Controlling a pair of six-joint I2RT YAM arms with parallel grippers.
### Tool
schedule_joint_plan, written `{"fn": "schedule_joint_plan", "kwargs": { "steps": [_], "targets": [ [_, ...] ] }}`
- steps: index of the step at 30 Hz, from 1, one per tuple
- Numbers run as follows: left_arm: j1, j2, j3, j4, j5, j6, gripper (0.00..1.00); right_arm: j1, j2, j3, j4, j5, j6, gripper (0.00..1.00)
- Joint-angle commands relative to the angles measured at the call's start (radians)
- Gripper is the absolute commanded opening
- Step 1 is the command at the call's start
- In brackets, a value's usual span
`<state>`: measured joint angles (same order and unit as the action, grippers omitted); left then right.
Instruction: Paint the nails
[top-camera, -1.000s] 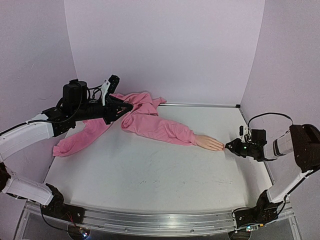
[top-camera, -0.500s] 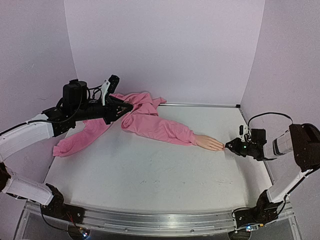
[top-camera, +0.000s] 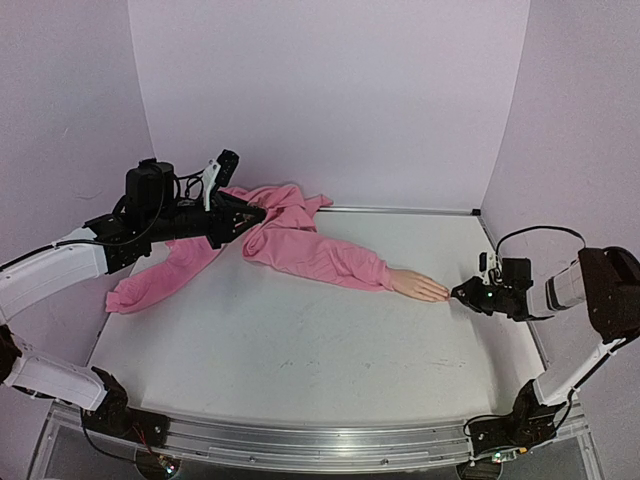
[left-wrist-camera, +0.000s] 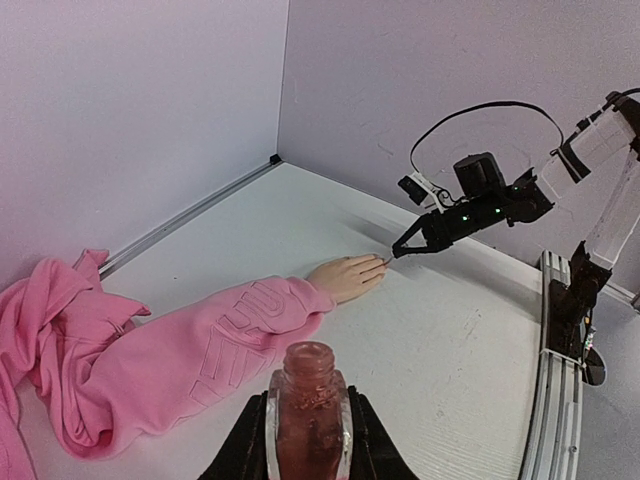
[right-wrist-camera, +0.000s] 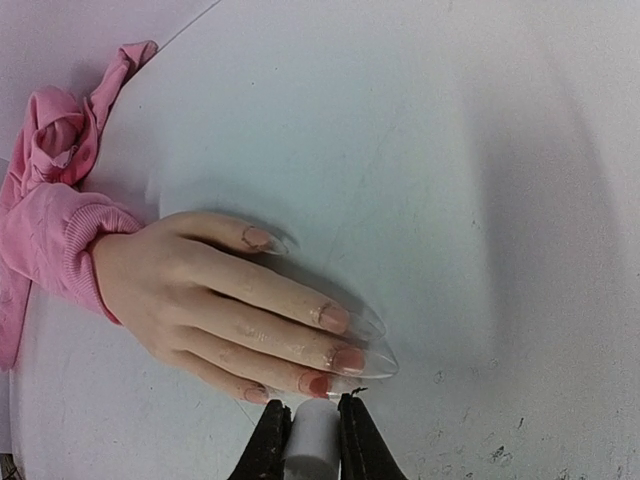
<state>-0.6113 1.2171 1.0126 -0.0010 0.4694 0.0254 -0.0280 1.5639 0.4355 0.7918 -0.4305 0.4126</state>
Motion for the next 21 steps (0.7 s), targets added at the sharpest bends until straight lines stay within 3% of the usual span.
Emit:
{"fn": "schedule_joint_plan", "kwargs": {
  "steps": [1,21],
  "targets": [
    [0.008,-0.008,0.015,0.044,0.011,-0.002,0.0,-0.004,-0.002,0.032,-0.019,0.013,0.005,0.0],
    [0.008,-0.011,0.015,0.044,0.013,-0.004,0.0,-0.004,0.003,0.04,-0.043,0.059,0.018,0.0]
  ]
}}
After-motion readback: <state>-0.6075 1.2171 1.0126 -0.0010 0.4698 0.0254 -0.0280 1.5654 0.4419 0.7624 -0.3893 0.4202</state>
